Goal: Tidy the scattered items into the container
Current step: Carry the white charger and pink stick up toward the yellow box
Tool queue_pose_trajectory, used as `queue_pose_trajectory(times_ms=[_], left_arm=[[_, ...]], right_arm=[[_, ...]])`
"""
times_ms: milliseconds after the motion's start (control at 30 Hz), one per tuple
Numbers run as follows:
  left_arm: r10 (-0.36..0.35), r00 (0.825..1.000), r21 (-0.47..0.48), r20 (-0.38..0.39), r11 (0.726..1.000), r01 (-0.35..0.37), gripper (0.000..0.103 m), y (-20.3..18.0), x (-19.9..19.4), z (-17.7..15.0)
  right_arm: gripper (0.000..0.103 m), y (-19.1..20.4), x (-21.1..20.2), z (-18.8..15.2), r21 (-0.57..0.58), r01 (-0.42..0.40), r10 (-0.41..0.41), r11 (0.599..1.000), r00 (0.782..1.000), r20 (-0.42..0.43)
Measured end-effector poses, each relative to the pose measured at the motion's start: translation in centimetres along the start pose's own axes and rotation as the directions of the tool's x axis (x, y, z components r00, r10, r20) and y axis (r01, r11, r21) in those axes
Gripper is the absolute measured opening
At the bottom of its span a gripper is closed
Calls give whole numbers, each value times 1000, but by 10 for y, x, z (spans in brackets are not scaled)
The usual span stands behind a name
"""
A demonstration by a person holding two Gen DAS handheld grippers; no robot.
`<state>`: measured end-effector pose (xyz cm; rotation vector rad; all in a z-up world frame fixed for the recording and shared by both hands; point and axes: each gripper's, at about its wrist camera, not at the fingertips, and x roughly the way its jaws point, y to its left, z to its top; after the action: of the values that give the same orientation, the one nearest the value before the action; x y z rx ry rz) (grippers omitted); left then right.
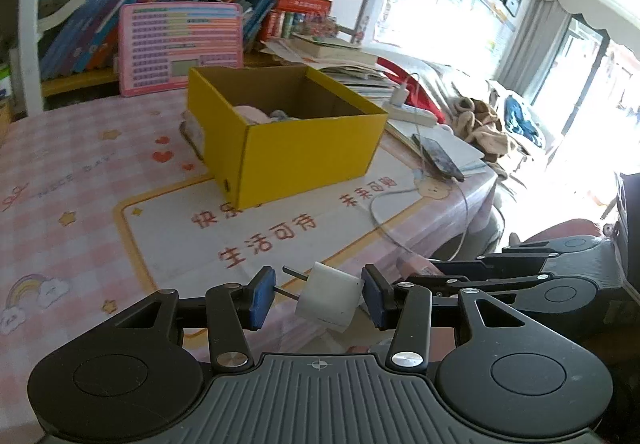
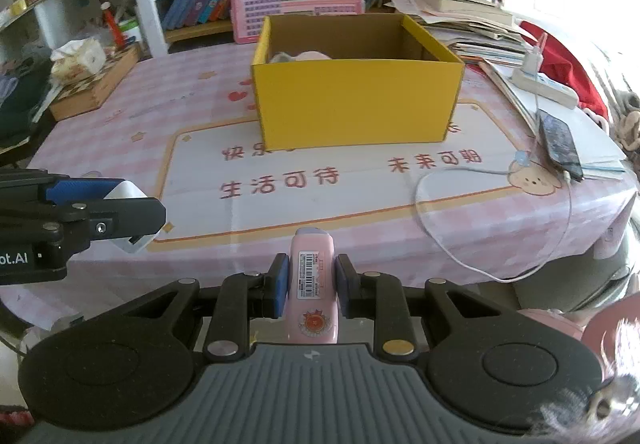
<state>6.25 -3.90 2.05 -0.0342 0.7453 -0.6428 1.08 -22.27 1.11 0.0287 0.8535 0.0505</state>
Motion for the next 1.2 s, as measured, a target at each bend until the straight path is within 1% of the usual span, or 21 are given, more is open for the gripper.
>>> queue_pose_trajectory(times_ms=[333,600,733,967,1100,1200], left_arm=[[-37,999,39,-7,999,38,46,-15,26,19],[-48,999,50,-13,998,48,46,-18,54,41],[-50,999,56,-7,997,50,46,-17,69,55],[-36,999,63,36,997,34,46,-13,93,88],[-3,998,85,70,996,-3,46,-11,104,110],[26,996,84,91,996,-34,46,-8,112,127]], right_arm=[[23,-28,8,10,28,25,-25,999,1000,-2],[23,-47,26,30,23,25,-25,999,1000,-8],[23,-57,37,47,11,17,-17,1000,1000,-5],[23,-72,55,82,-30,1,0,1000,999,35],[23,-84,65,108,-53,-15,18,998,997,70],[23,-94,72,128,-60,-29,35,998,995,93]])
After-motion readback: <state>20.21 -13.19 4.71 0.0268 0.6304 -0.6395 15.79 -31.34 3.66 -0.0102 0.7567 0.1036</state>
